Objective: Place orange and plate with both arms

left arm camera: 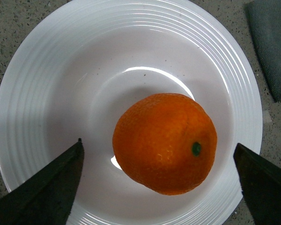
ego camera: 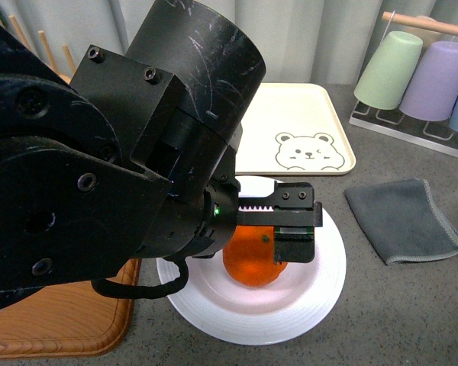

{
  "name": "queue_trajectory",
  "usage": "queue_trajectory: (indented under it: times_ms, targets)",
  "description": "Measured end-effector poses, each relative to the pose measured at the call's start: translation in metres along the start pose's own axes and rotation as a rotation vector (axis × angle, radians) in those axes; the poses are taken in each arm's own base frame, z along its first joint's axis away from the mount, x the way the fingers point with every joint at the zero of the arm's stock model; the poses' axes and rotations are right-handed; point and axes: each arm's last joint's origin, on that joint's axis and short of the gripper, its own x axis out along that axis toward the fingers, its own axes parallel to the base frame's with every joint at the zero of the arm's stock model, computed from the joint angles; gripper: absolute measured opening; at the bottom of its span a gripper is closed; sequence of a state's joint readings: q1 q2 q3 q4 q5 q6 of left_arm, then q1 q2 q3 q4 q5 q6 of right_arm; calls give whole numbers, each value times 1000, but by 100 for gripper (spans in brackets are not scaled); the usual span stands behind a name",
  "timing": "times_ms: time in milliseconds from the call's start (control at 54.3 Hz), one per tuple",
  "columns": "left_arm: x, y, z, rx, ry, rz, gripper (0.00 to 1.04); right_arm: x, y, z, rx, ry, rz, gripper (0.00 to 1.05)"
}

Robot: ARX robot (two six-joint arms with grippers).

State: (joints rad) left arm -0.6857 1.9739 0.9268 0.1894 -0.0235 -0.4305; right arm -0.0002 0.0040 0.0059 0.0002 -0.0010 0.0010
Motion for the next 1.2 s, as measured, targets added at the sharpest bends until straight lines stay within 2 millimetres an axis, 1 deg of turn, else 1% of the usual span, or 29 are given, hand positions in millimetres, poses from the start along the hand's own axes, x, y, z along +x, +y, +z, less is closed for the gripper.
queue_trajectory:
  times_ms: [74,110,221,313,460,607,626,663,681,736,773,791,847,920,975,1012,1123,1160,1196]
  targets:
    - [-4,1,4,-6,-15,-3,98,0,0,0,0,0,0,96]
    - [-7,1,7,-9,-27,-5,98,0,0,0,0,0,0,96]
    - [-26,5,24,-31,-100,-9,98,0,0,0,0,0,0,96]
    - [-40,12,31,-45,-144,-1,98,0,0,0,0,0,0,96]
    - [-64,36,35,-71,-217,49,98,0,0,0,0,0,0,96]
    - [-86,63,28,-123,-286,83,98,0,0,0,0,0,0,96]
    - [-86,64,27,-112,-297,99,98,0,0,0,0,0,0,96]
    - [-86,70,23,-79,-440,193,92,0,0,0,0,0,0,96]
    - [-87,71,23,-69,-483,219,90,0,0,0,0,0,0,96]
    - [-94,83,11,-18,-674,343,79,0,0,0,0,0,6,96]
    - [-102,90,2,17,-756,378,72,0,0,0,0,0,2,96]
    - [-111,94,-2,23,-815,387,67,0,0,0,0,0,1,96]
    - [-129,101,-7,39,-904,396,56,0,0,0,0,0,0,96]
    - [-144,107,-12,54,-938,401,45,0,0,0,0,0,0,96]
    - [-153,112,-21,70,-937,402,34,0,0,0,0,0,0,96]
    - [-156,115,-27,73,-928,404,29,0,0,0,0,0,1,96]
    - [-168,125,-43,74,-911,422,7,0,0,0,0,0,0,96]
    - [-172,127,-47,75,-913,422,4,0,0,0,0,0,0,96]
    - [-175,128,-49,77,-915,420,4,0,0,0,0,0,0,96]
